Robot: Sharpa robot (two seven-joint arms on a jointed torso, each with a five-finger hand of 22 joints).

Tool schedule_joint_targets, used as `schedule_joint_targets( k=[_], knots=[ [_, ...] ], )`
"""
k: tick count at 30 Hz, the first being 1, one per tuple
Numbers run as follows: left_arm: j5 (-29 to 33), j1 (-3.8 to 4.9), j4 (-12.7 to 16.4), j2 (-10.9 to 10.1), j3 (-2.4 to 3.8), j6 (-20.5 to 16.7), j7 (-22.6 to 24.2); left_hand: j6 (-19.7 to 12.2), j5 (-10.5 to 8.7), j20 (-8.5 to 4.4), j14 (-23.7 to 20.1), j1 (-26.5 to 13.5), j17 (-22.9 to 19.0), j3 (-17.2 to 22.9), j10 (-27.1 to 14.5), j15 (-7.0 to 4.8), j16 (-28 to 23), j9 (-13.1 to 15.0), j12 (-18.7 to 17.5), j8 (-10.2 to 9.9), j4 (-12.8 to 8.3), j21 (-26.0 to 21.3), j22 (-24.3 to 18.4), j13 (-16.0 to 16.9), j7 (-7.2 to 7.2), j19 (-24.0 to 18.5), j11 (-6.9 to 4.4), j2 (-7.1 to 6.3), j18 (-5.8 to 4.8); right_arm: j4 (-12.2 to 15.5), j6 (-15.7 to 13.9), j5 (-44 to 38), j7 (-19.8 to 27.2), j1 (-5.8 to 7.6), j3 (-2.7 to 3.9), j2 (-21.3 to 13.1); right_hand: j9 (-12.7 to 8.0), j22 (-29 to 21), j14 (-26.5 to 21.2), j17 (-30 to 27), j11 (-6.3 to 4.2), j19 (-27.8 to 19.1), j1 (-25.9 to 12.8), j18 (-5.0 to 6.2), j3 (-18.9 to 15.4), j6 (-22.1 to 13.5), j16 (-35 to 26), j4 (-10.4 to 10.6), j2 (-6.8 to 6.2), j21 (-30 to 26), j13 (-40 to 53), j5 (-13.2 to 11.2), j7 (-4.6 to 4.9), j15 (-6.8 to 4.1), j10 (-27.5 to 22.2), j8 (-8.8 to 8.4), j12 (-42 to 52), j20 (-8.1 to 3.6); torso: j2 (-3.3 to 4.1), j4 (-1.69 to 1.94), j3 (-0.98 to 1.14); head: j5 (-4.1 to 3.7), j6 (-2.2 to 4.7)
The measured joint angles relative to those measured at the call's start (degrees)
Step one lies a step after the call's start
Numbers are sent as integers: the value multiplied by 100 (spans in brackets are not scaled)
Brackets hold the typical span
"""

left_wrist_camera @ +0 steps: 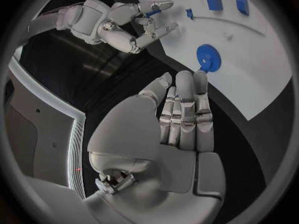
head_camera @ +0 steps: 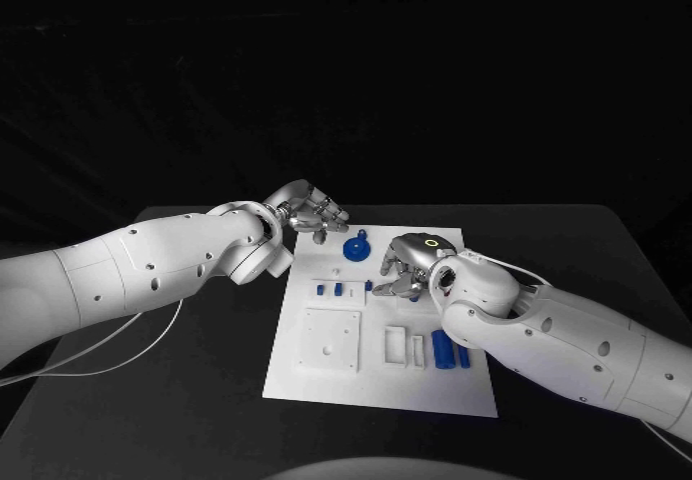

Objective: Assemble the parts on the task board

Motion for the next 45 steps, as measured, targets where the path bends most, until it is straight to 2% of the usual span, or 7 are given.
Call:
schedule_joint_targets(
  k=[3, 9, 17, 20, 30, 35, 45],
  knots=[
    [0, 0, -5, 2, 0, 4, -3, 0, 0, 0, 0, 0, 0, 0, 0, 0, 0, 0, 0, 0, 0, 0, 0, 0, 0, 0, 0, 0, 0, -14, 16, 9, 49, 12, 0, 17, 0, 0, 0, 2, 0, 0, 67, 0, 96, 104, 0, -96, 67, 0, 5, -45, -29, 0, 0, 0, 0, 0, 0, 0, 1, 1, -1],
    [0, 0, -11, 8, 0, 12, -10, 0, 0, 0, 0, 0, 0, 0, -20, 0, 0, 0, 0, 0, 0, 0, -1, 0, 0, 0, -20, 0, 0, -119, 128, 60, 183, 49, 0, 87, 0, 0, 0, 60, -12, 0, 72, 0, 211, 124, 36, -211, 72, 104, 69, -45, -33, 0, 12, 0, 89, 0, 1, 2, 0, 1, -4],
    [0, 1, -15, 20, 0, 28, -26, 0, 0, 0, 0, 0, -1, 0, -20, 0, 0, 0, 0, 0, 0, 0, -1, 0, 0, 0, -20, 0, 0, -275, 328, 138, 293, 105, 0, 216, 0, 0, 0, 125, -42, 0, 95, 0, 298, 166, 102, -298, 95, 203, 134, 100, -74, 0, 43, 0, 178, 0, 4, 13, -7, 2, -4],
    [1, 1, -16, 22, 0, 34, -33, 0, 0, 0, 0, 0, -1, 0, -20, 0, 0, 0, 0, 0, 0, 0, -1, 0, 0, 0, -21, 0, 0, -321, 413, 160, 306, 123, 0, 250, 0, 0, 7, 143, -42, 0, 76, 0, 346, 186, 104, -346, 114, 234, 141, 88, -55, -7, 43, 0, 178, 0, 4, 13, -8, 2, -4],
    [1, 3, -15, 35, 0, 46, -53, 0, 0, 0, 0, 0, -2, 0, -20, 0, 0, 0, 0, 0, 0, 0, -2, 0, 0, 0, -21, 0, 0, -448, 615, 216, 313, 155, 0, 363, 0, 0, 31, 184, -63, 0, 41, 0, 364, 255, 159, -340, 150, 321, 162, 66, -81, -31, 63, 0, 206, 0, 4, 10, -8, 12, -16],
    [2, 4, -14, 36, 0, 49, -64, -16, 0, 20, 0, 0, 9, 0, -20, 0, 1, 0, 0, 0, 0, -48, -3, 0, -16, 20, -20, 0, 1, -495, 637, 231, 307, 161, -6, 400, 0, 0, 33, 198, -93, 0, 19, 0, 536, 277, 169, -344, 171, 356, 171, -103, -104, -32, 94, 0, 206, 0, 4, 7, -7, 16, -17],
    [2, 7, -13, 42, 0, 53, -77, -36, 0, 20, 0, 0, 8, 0, -20, 0, 1, 0, 0, 0, 0, -48, -3, 0, 4, 20, -21, 0, 1, -590, 647, 242, 305, 179, -54, 486, 0, 0, 52, 205, -93, 0, -5, 0, 798, 296, 169, -436, 195, 386, 179, -178, -123, -51, 94, 0, 205, 0, 3, 5, -3, 27, -25]
  ],
)
